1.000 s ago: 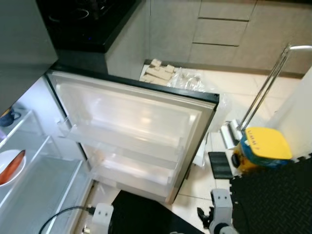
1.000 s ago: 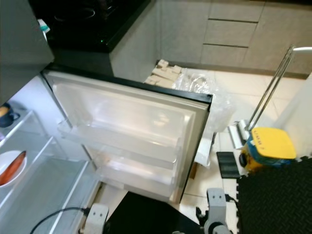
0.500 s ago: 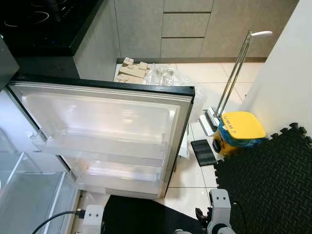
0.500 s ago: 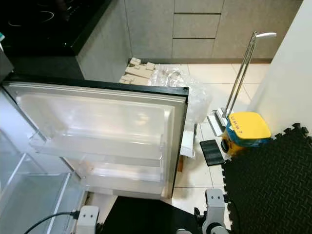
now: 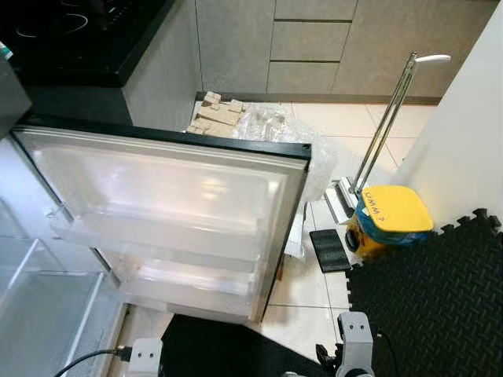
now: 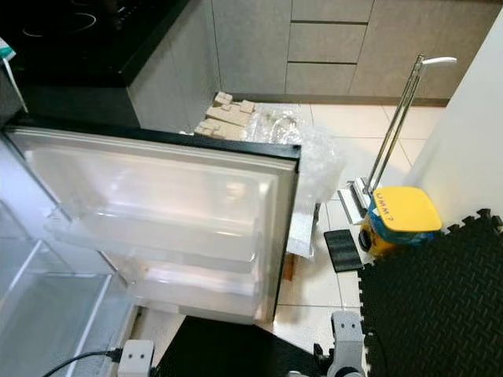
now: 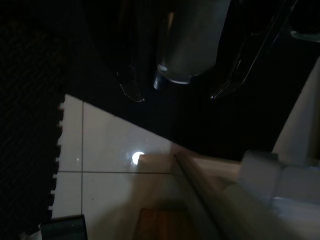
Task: Restocking fridge
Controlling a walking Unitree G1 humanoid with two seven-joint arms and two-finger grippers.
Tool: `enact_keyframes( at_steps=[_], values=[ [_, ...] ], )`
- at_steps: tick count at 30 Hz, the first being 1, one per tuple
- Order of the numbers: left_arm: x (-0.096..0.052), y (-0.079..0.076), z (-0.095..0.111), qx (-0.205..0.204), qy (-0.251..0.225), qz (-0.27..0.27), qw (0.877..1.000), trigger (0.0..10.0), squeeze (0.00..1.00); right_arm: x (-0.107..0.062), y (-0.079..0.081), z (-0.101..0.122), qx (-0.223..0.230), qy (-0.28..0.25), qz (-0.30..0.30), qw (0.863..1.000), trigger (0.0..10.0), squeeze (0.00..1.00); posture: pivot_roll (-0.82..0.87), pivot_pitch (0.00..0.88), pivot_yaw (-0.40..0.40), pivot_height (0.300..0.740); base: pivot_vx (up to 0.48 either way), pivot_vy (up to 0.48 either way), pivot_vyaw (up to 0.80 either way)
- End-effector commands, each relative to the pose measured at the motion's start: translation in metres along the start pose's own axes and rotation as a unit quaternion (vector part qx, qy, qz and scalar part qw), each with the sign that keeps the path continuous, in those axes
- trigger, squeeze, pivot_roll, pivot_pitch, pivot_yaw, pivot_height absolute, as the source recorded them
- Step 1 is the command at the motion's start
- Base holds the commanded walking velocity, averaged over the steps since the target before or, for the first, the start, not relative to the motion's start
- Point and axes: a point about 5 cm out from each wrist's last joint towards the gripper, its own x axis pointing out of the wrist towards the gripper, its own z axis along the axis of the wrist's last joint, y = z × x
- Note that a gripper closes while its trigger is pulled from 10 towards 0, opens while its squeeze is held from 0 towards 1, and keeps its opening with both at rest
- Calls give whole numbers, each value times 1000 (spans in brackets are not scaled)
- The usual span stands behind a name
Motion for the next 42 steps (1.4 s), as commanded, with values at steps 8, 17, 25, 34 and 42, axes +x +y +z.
enact_keyframes(
  at_steps=[8,17,25,34,42],
  values=[
    [-4,-1,-3,-8,-13,24,1000,10000,0,-1,-7,-2,6,15,-12,1000,10000,0,-120,110,3,716,0,0,0],
    [-6,1,1,9,-39,26,999,10000,0,15,-16,64,36,-99,-4,994,10000,0,-125,127,1,716,0,0,0],
    [-5,-1,5,27,-54,2,998,10000,0,23,-13,118,40,-179,9,983,10000,0,-115,126,-12,716,0,-103,0],
    [-6,-4,7,10,-71,-18,997,10000,0,25,-14,160,33,-227,14,973,10000,0,-122,114,-10,716,0,-213,0],
    [-7,-12,15,59,-104,-68,991,10000,0,21,-21,204,41,-277,27,960,10000,0,-122,110,-26,716,0,0,0]
  ],
)
